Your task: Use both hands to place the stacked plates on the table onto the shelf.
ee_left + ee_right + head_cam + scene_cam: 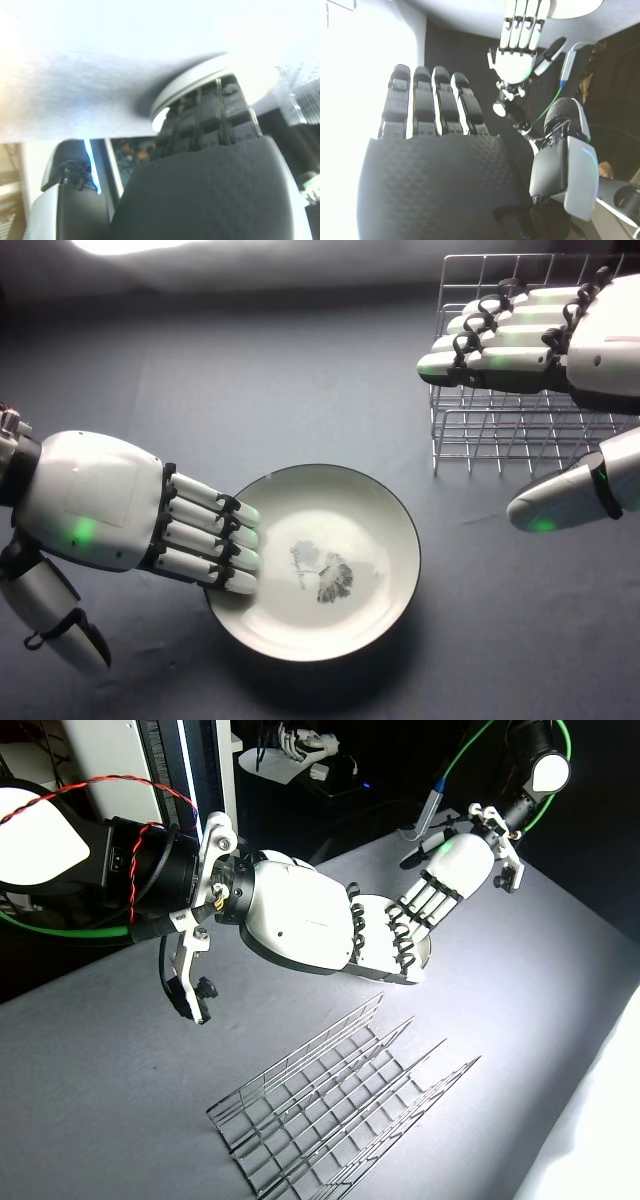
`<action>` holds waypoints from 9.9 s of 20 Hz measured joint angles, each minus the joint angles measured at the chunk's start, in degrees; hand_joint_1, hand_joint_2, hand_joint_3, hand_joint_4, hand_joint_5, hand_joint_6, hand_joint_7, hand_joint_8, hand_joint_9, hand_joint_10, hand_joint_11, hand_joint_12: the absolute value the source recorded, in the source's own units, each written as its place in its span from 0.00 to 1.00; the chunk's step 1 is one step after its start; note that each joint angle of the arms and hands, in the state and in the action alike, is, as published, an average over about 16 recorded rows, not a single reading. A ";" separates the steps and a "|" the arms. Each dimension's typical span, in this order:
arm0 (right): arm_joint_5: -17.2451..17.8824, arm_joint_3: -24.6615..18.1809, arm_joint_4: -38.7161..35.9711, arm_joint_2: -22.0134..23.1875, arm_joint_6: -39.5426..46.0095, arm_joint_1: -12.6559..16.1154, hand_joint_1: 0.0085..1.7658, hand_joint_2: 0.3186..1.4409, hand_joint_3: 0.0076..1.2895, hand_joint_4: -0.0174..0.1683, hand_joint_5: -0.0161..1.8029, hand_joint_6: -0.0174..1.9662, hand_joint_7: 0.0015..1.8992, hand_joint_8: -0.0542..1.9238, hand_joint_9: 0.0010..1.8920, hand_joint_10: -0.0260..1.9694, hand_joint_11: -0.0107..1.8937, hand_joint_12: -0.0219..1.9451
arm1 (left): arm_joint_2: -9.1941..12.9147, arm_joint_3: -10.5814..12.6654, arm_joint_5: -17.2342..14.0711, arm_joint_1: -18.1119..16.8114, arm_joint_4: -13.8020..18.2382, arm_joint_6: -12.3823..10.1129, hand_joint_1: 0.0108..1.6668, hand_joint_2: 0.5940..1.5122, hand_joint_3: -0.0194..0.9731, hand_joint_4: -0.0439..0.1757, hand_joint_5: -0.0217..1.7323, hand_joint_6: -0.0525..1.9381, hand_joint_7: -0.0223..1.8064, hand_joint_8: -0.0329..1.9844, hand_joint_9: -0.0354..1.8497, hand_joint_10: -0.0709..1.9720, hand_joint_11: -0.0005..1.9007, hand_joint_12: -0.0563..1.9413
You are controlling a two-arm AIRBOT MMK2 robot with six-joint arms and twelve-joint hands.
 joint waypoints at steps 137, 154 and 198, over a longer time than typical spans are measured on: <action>-17.02 4.42 40.92 -13.11 1.62 18.99 0.78 0.60 0.00 0.06 0.53 0.45 0.55 0.40 0.52 0.62 0.41 0.67 | 13.03 -1.60 5.35 -10.73 -5.62 -11.00 0.00 0.56 0.04 0.23 0.02 0.03 0.02 0.01 0.03 0.04 0.01 0.03; -19.14 7.90 44.65 -7.97 1.36 20.08 0.78 0.60 0.00 0.06 0.53 0.45 0.56 0.37 0.52 0.61 0.42 0.67 | 12.72 -2.96 5.67 -10.39 -5.77 -9.93 0.00 0.56 0.04 0.23 0.02 0.03 0.02 0.01 0.03 0.04 0.01 0.03; -10.14 13.60 36.26 -0.45 1.09 2.04 0.72 0.65 0.01 0.06 0.49 0.32 0.52 0.25 0.48 0.29 0.39 0.44 | 11.27 -18.86 19.68 2.81 -10.56 -9.97 0.00 0.57 0.04 0.22 0.04 0.03 0.03 0.01 0.03 0.04 0.01 0.03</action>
